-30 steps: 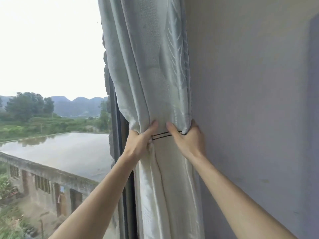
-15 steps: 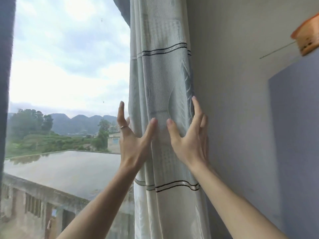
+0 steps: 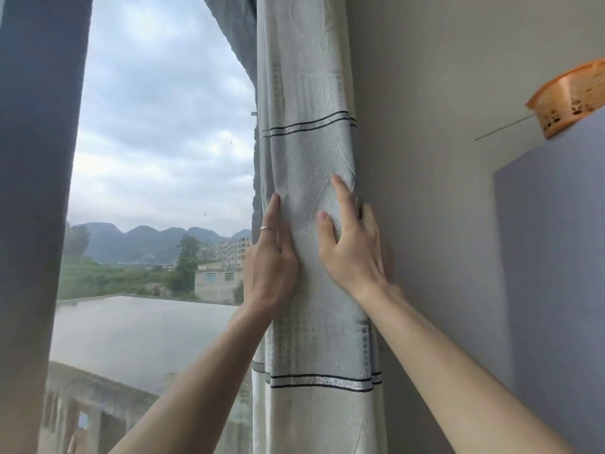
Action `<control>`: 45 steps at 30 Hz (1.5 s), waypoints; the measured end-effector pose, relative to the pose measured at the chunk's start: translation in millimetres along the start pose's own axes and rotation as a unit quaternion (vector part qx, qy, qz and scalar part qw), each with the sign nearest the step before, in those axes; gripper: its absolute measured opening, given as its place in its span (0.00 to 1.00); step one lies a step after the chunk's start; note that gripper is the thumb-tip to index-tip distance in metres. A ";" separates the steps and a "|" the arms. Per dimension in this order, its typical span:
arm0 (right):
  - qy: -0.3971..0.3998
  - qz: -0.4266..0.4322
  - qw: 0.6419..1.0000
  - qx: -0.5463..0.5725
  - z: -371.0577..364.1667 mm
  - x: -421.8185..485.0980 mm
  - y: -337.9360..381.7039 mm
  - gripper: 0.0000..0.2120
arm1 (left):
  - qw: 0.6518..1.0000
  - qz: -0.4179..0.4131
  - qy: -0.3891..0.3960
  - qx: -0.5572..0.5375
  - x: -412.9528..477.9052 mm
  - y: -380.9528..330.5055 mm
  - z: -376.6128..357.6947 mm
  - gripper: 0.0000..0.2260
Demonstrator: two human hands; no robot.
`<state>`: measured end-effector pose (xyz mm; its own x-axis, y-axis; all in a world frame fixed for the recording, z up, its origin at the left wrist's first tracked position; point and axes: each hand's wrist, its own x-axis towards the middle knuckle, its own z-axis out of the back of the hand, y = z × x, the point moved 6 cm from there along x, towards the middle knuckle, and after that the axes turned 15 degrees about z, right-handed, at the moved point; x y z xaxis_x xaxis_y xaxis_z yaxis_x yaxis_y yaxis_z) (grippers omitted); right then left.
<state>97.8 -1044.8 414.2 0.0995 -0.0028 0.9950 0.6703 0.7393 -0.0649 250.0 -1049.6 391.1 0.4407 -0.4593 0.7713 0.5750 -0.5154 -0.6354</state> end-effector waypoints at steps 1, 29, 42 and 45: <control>-0.004 0.001 1.000 -0.005 -0.4 0.0 -3.9 0.26 | 1.000 -0.006 -0.004 0.018 1.2 -0.2 -4.0 0.22; 0.169 -0.042 0.971 -0.165 -325.7 57.7 -336.5 0.36 | 0.992 0.020 0.072 0.102 268.6 208.1 -333.9 0.34; 0.282 -0.100 0.949 -0.102 -363.8 -78.5 -333.0 0.45 | 0.958 0.094 0.198 0.182 149.0 311.8 -338.0 0.30; 0.335 -0.124 0.931 -0.072 -353.9 -175.2 -329.3 0.49 | 0.947 0.079 0.231 0.206 63.8 353.7 -325.3 0.32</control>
<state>119.9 -1526.1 234.5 0.3337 -0.6166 0.7130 0.8206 0.5623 0.1022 257.3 -1496.6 203.6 0.2490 -0.8243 0.5085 0.7899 -0.1309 -0.5990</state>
